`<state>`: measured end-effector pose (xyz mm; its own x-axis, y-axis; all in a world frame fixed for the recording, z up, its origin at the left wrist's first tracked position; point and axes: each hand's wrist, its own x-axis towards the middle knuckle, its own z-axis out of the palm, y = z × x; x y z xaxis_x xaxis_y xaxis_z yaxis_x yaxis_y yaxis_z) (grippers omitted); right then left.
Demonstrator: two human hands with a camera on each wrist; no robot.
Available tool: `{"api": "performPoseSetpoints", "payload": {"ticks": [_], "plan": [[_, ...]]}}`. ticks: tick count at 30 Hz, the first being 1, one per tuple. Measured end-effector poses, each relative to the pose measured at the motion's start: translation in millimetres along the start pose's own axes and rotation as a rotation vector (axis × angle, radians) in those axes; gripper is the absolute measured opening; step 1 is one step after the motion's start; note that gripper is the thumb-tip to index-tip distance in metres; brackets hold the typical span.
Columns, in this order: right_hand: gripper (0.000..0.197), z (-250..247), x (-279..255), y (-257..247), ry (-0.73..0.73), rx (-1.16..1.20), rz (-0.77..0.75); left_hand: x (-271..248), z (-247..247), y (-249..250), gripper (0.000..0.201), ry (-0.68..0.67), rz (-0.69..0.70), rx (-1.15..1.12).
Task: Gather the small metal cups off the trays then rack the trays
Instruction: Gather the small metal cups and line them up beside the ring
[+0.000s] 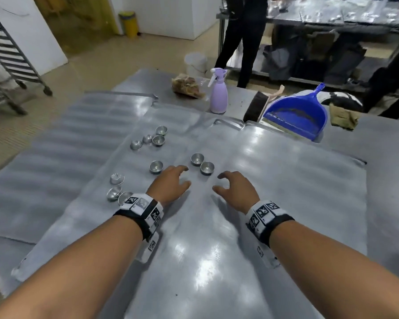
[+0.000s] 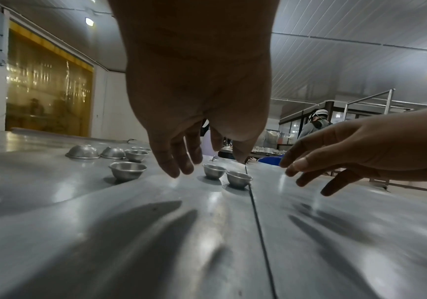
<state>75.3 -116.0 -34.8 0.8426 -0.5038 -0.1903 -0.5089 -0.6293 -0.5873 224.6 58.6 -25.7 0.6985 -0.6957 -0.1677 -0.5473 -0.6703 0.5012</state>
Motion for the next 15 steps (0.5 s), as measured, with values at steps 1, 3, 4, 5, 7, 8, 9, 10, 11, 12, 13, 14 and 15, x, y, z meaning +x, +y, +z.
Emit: {"api": "performPoseSetpoints", "payload": {"ticks": [1,3,4,5,7,8,9,10,11,12,13,14,15], "plan": [[0.046,1,12,1,-0.013,-0.013,-0.013,11,3,0,0.052,-0.006,0.001,0.008],[0.045,2,31,1,-0.02,-0.024,-0.036,28,7,4,0.052,-0.015,0.012,0.041],[0.044,5,41,2,-0.027,-0.027,-0.046,37,11,4,0.051,-0.024,0.011,0.061],[0.044,7,48,2,-0.031,-0.038,-0.062,45,13,5,0.051,-0.028,0.008,0.078],[0.043,13,62,2,-0.042,-0.079,-0.101,59,19,5,0.051,-0.039,-0.003,0.107],[0.042,15,66,1,-0.043,-0.101,-0.119,64,21,4,0.051,-0.046,-0.006,0.123],[0.042,18,71,1,-0.041,-0.121,-0.136,70,24,4,0.051,-0.051,-0.002,0.142],[0.04,21,74,1,-0.037,-0.139,-0.153,73,25,4,0.05,-0.055,0.008,0.16],[0.038,24,77,2,-0.033,-0.152,-0.166,77,27,5,0.048,-0.059,0.02,0.175],[0.036,26,78,2,-0.027,-0.165,-0.179,79,27,5,0.045,-0.057,0.028,0.187],[0.034,28,80,2,-0.023,-0.176,-0.185,81,26,5,0.041,-0.055,0.027,0.2],[0.032,31,82,3,-0.016,-0.188,-0.187,84,27,4,0.036,-0.052,0.021,0.211],[0.03,32,83,3,-0.007,-0.2,-0.19,85,26,3,0.033,-0.047,0.014,0.217]]}}
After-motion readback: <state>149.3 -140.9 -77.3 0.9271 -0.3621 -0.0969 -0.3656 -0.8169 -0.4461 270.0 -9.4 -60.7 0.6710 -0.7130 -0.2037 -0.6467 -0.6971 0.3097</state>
